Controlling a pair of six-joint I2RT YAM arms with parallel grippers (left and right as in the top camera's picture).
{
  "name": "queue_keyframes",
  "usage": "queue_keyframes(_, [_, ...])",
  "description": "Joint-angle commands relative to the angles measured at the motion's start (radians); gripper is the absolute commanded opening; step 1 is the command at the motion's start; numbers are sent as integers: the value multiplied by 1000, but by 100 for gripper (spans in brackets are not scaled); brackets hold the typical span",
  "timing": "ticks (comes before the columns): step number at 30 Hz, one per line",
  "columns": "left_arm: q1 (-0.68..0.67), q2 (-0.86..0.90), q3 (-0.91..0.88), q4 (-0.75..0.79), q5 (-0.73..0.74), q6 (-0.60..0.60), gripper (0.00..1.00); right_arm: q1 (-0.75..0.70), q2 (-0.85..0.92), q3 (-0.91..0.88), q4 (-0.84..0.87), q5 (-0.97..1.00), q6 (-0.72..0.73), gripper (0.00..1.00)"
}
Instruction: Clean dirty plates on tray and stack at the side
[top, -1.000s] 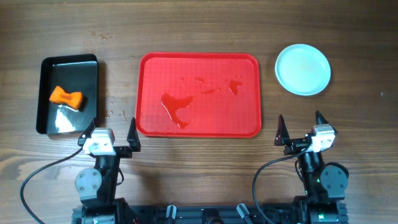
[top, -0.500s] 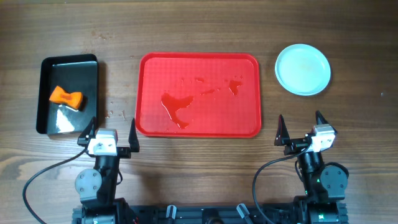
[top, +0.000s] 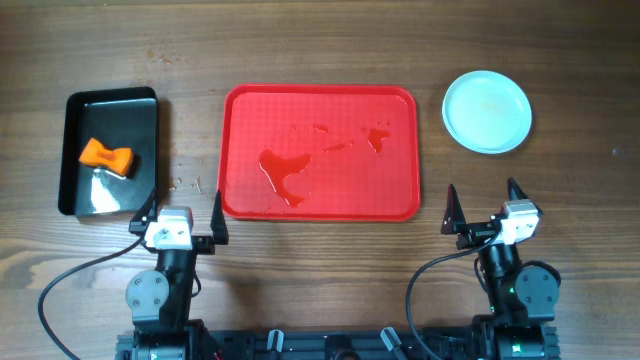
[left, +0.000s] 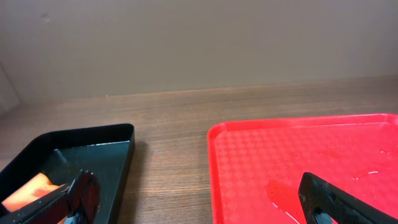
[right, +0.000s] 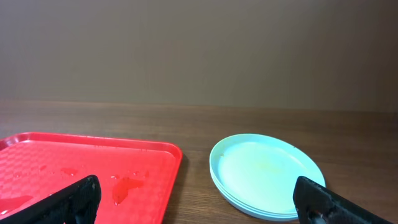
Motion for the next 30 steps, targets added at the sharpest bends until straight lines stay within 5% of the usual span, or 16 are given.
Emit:
queue_keyframes(1, [-10,-12,-5,-11,-39,-10,100,-5,-12,0,2,10,-8,100])
queue_keyframes(11, [-42,-12,-5,-2,-153,-109,100,-5,-12,0,2,10,-8,100])
queue_keyframes(30, [-42,-12,-5,-3,-145,-111,100,-5,-12,0,2,11,-8,100])
